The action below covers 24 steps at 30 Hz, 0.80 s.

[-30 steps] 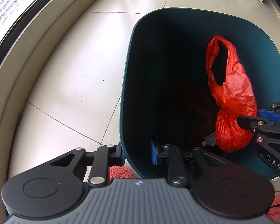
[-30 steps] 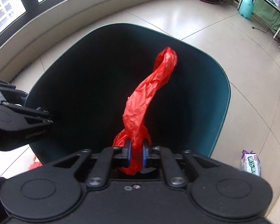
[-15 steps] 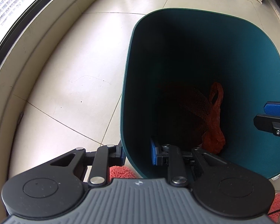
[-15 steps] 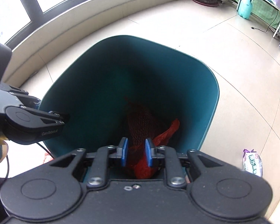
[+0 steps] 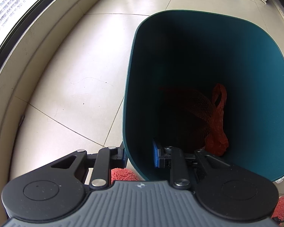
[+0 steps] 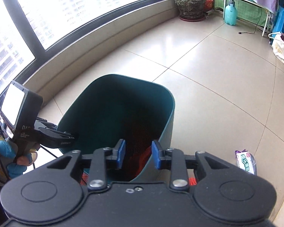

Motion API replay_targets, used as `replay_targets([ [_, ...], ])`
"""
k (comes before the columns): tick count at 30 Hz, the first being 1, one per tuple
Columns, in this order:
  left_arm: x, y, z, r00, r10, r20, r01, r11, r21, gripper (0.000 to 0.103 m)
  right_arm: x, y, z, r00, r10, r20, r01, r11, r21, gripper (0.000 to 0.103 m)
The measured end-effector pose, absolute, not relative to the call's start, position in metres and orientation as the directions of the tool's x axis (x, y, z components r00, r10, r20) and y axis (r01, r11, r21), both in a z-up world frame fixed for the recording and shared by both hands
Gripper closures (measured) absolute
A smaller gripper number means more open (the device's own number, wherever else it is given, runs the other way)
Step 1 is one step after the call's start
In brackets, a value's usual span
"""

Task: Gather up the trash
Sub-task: 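Grasp the white tissue bundle from the pile with the right gripper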

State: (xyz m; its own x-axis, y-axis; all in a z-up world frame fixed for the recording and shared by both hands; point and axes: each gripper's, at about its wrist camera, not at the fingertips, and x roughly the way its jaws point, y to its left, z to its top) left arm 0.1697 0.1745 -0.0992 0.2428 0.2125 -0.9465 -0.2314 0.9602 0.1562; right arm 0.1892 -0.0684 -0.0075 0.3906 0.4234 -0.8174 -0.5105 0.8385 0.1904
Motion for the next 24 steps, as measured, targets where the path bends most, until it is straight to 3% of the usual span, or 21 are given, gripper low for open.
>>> replay_targets([
  [12, 0.165, 0.169, -0.098, 0.262, 0.232, -0.937, -0.24, 0.956, 0.17, 0.079, 0.188, -0.176, -0.039, 0.439, 0.261, -0.86, -0.256, 0.953, 0.158, 0.063],
  [21, 0.166, 0.167, -0.1, 0.25, 0.245, -0.937, -0.246, 0.952, 0.183, 0.079, 0.185, -0.221, -0.106, 0.343, 0.161, -0.925, -0.153, 0.982, 0.114, 0.045],
  [24, 0.168, 0.165, -0.101, 0.25, 0.247, -0.936, -0.243, 0.952, 0.186, 0.079, 0.181, -0.22, -0.137, 0.279, 0.128, -0.952, -0.166, 0.983, 0.084, 0.035],
])
